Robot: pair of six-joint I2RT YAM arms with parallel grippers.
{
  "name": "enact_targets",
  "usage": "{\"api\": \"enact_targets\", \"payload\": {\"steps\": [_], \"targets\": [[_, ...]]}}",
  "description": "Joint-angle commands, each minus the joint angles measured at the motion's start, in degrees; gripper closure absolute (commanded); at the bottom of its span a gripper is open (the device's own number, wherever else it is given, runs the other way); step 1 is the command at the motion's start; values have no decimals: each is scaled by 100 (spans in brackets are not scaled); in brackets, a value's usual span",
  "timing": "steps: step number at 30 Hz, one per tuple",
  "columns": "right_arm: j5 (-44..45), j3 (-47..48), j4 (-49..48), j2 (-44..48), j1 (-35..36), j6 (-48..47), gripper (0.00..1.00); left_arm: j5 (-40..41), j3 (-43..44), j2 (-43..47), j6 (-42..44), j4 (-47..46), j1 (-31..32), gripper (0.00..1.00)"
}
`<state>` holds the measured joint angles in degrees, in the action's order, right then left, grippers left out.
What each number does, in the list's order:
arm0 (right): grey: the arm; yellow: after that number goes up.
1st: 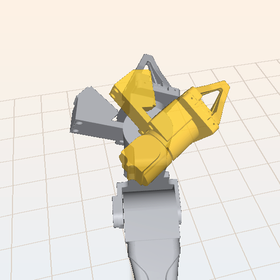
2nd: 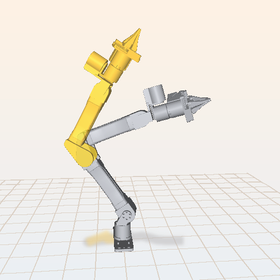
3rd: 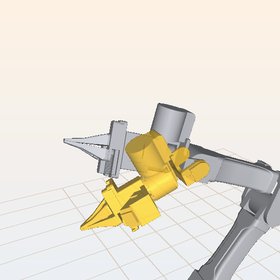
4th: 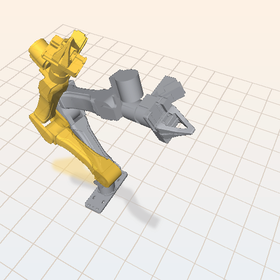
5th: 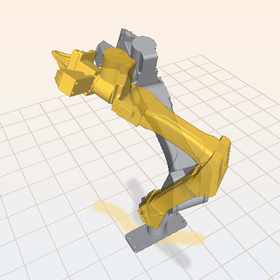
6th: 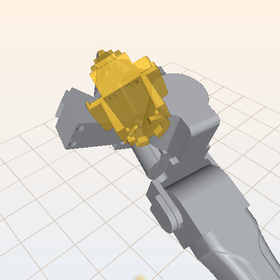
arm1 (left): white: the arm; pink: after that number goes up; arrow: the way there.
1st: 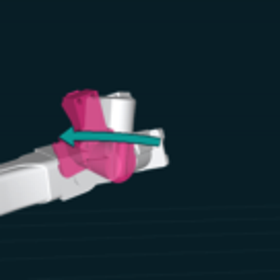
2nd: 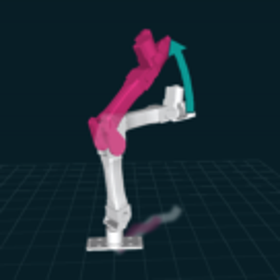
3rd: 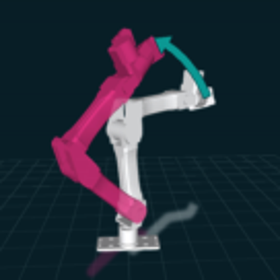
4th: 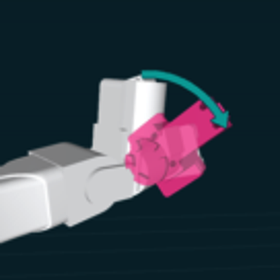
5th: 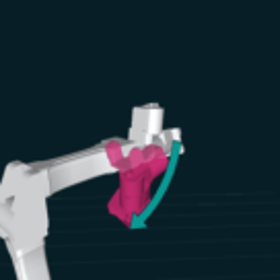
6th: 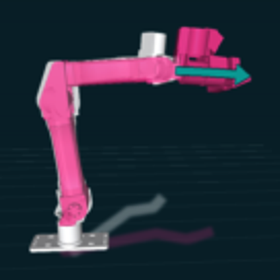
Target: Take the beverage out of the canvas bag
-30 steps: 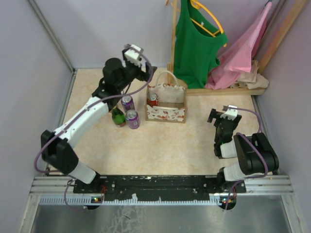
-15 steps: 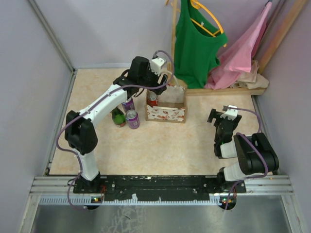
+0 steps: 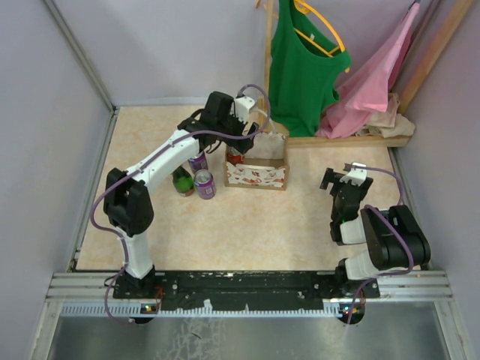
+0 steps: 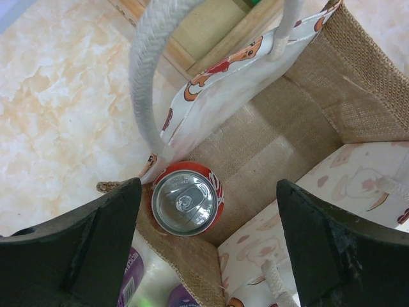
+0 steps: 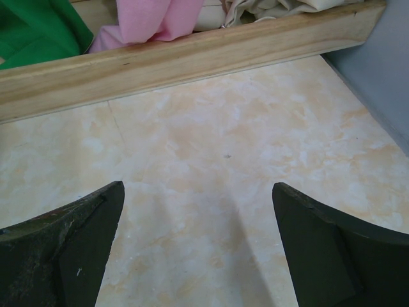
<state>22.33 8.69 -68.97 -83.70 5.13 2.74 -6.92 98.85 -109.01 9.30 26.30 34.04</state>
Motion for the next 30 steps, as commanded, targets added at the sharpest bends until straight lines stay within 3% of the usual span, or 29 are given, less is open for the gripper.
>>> {"api": "enact_targets", "payload": {"steps": [1, 30], "targets": [[24, 116, -249, 47, -29, -5, 1, -222, -44, -46, 21, 50, 24, 9], [26, 116, -249, 47, -30, -3, 1, 534, -35, -537, -38, 402, 32, 4]]}}
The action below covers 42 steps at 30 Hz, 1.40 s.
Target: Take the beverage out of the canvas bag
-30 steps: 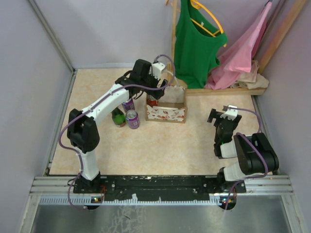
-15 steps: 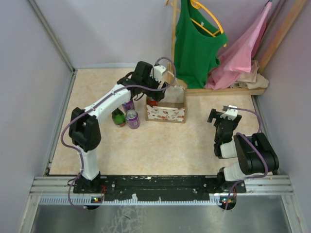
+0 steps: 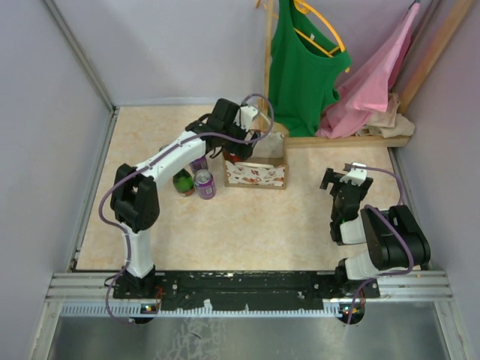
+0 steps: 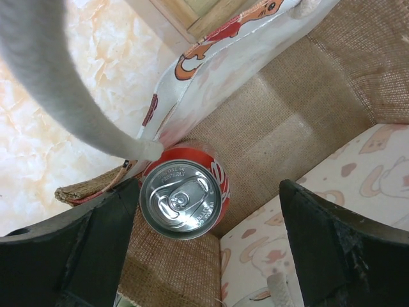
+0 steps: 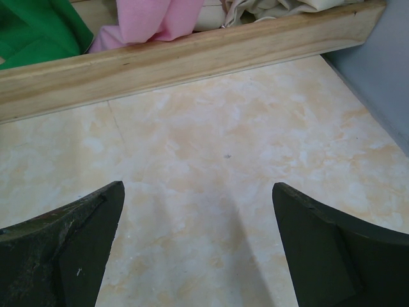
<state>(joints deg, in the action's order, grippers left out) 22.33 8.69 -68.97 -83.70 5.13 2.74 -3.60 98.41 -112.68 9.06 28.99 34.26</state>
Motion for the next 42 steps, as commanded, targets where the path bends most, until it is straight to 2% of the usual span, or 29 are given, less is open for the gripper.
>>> {"api": "enact_targets", "payload": {"steps": [1, 14, 18, 21, 22, 25, 26, 29, 30, 42], "targets": [[26, 120, -249, 47, -29, -2, 1, 244, 24, -193, -22, 153, 10, 3], [26, 121, -249, 46, -29, -7, 1, 411, 158, -652, -93, 397, 36, 4], [26, 122, -249, 47, -29, -7, 1, 365, 207, -730, -90, 446, 46, 9], [19, 117, -249, 46, -29, -2, 1, 318, 260, -770, -88, 505, 60, 22], [25, 119, -249, 47, -29, -2, 1, 297, 291, -780, -81, 517, 55, 30], [28, 118, -249, 47, -29, -3, 1, 245, 367, -774, -89, 526, 63, 68], [26, 116, -244, 47, -29, -7, 1, 225, 398, -776, -86, 524, 68, 78], [25, 117, -249, 41, -30, -7, 1, 221, 526, -751, -48, 528, 94, 97], [26, 117, -249, 45, -29, -5, 1, 211, 575, -735, -4, 528, 111, 100], [26, 116, -249, 47, -30, -3, 1, -26, 1312, -313, 412, 554, 381, 100]]}}
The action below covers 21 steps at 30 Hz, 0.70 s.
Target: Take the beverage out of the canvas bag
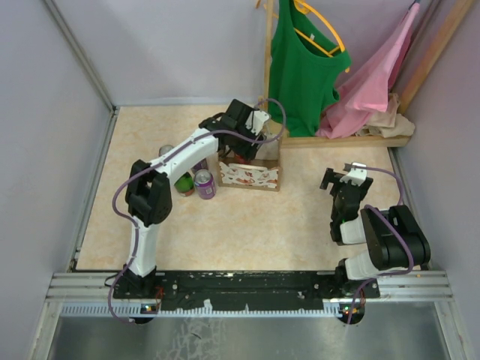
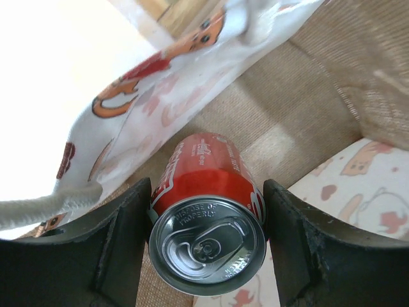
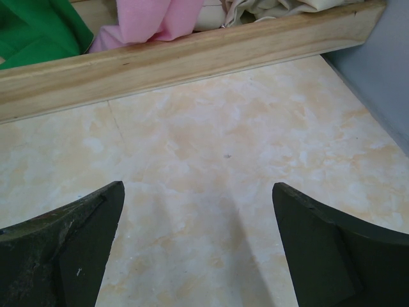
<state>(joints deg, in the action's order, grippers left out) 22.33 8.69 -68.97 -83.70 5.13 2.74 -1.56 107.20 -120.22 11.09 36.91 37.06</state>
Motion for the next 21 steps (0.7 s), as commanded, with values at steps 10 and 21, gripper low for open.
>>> {"api": "enact_targets", "payload": {"steps": [10, 21], "targets": [[23, 116, -249, 47, -29, -2, 1, -336, 988, 626, 413, 26, 166, 100], [24, 121, -249, 47, -29, -6, 1, -173, 1996, 489, 747, 719, 162, 100]]}}
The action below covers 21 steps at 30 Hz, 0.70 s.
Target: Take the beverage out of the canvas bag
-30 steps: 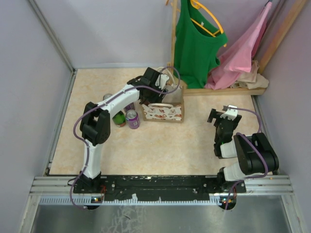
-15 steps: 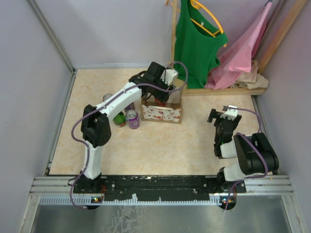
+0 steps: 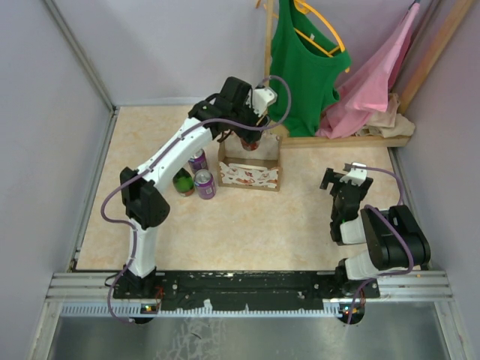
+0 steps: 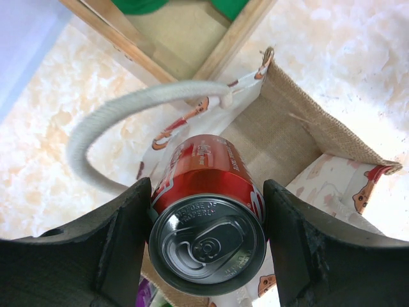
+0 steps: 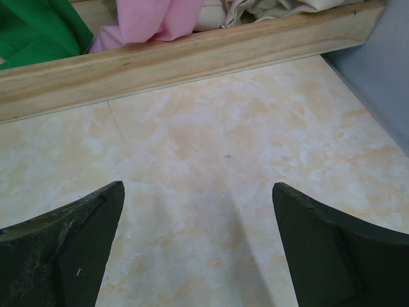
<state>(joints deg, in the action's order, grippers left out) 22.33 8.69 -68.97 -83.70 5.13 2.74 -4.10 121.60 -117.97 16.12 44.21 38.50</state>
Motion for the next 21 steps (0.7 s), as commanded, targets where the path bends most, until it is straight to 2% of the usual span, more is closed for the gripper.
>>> {"api": "enact_targets", "payload": {"steps": [1, 5, 12, 17, 21], "targets": [[24, 118, -246, 47, -29, -5, 1, 145, 573, 281, 265, -9, 17, 100], [23, 116, -250, 46, -29, -7, 1, 481, 564, 429, 283, 147, 8, 100], [18, 120, -247, 47, -29, -2, 1, 1024, 215, 902, 308, -167, -181, 100], [24, 123, -249, 47, -29, -5, 1, 1021, -211, 1346, 210, -434, -620, 100], [30, 121, -249, 47, -29, -5, 1, 876, -914, 1935, -51, -842, -1301, 100]]}}
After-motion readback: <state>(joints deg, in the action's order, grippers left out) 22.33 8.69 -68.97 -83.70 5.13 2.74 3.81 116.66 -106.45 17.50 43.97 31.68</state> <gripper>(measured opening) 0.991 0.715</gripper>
